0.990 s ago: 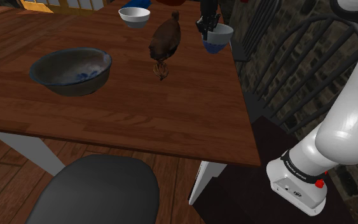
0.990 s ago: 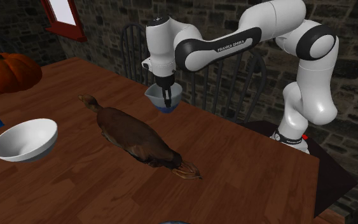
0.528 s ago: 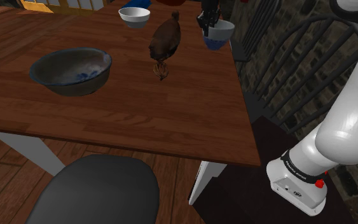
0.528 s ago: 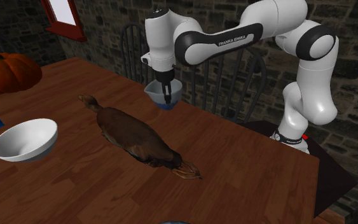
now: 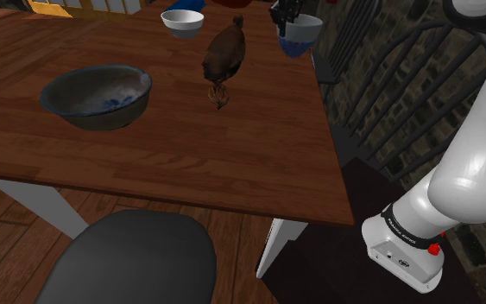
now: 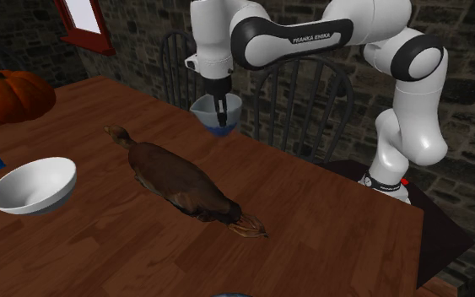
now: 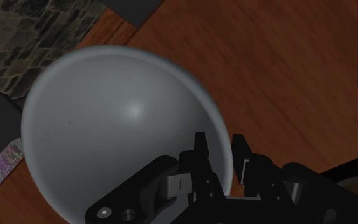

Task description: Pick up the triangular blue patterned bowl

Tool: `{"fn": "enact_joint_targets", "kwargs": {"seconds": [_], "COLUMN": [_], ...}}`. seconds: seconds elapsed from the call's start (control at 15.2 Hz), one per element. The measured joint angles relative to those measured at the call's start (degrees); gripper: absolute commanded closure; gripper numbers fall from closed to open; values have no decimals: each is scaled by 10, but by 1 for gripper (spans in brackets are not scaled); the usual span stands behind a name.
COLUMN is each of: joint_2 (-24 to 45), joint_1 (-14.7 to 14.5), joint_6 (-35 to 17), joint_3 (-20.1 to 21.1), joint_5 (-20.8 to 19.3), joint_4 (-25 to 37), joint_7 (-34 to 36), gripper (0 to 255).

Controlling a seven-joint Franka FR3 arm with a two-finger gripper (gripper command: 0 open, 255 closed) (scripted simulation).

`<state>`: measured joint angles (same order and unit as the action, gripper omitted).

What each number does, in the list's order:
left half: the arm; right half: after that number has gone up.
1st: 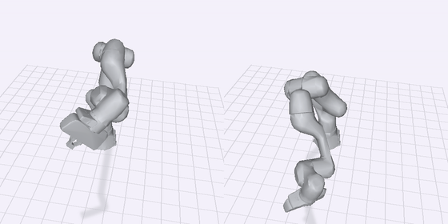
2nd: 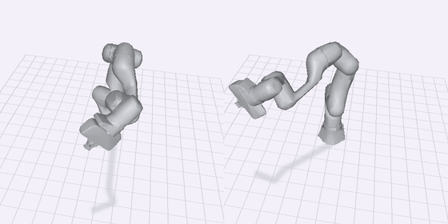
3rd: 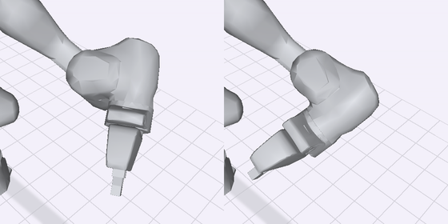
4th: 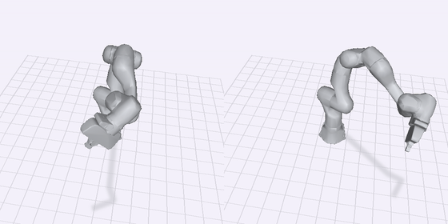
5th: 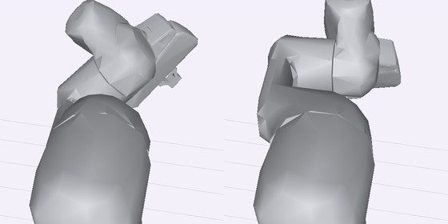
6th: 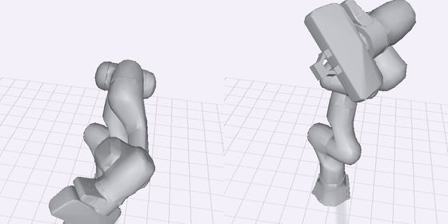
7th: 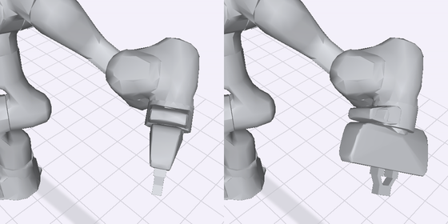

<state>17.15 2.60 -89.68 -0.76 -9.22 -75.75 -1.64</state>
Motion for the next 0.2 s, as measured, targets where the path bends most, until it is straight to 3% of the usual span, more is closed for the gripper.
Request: {"fn": "enact_joint_targets", "kwargs": {"seconds": [0.2], "joint_2": [7], "joint_1": [-1], "joint_6": [22], "joint_3": [0], "joint_5": [0], "joint_4": [29], "joint_7": [-3], "gripper": [255]}}
